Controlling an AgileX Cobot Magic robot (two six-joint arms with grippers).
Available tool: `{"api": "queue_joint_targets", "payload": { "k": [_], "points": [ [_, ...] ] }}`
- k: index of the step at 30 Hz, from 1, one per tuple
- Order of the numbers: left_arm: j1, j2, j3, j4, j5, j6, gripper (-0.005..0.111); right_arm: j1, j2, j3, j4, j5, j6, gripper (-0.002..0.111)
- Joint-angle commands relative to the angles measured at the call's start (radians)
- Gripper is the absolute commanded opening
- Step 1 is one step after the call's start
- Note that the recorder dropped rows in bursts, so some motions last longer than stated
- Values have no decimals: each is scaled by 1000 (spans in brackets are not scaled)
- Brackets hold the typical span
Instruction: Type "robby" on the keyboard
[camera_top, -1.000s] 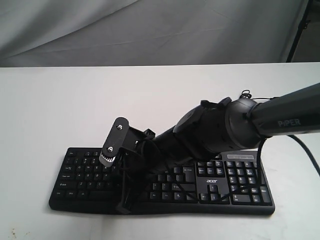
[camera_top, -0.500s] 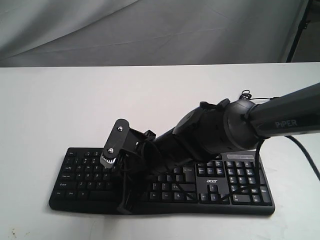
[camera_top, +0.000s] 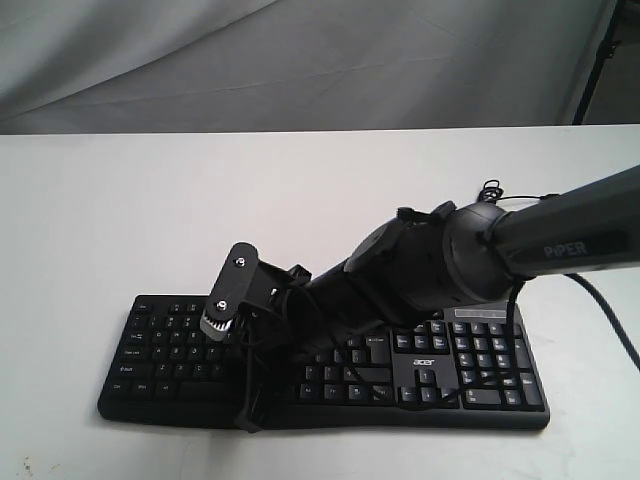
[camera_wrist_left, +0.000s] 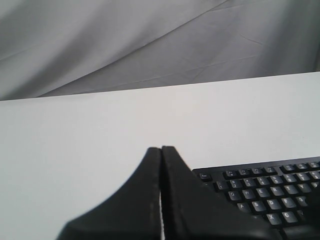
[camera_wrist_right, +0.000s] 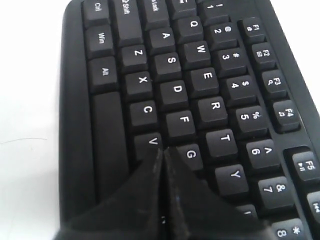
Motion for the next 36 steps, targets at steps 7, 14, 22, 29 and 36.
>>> {"api": "queue_joint_targets", "payload": {
  "k": [7,14,22,29,36],
  "points": [
    [-6,-3,4,5,-5,-3,0,3,-40,-5,-10,-1,-9,0],
    [-6,-3,4,5,-5,-3,0,1,-105,-5,-10,-42,-12,0],
    [-6,-3,4,5,-5,-3,0,-3,-99,-5,-29,-53,-25,0],
    [-6,-3,4,5,-5,-3,0,-54,-99,-5,-29,-17,-43,0],
    [-6,-3,4,5,-5,-3,0,-131,-99,-50,5,90,-81,0]
  ]
}}
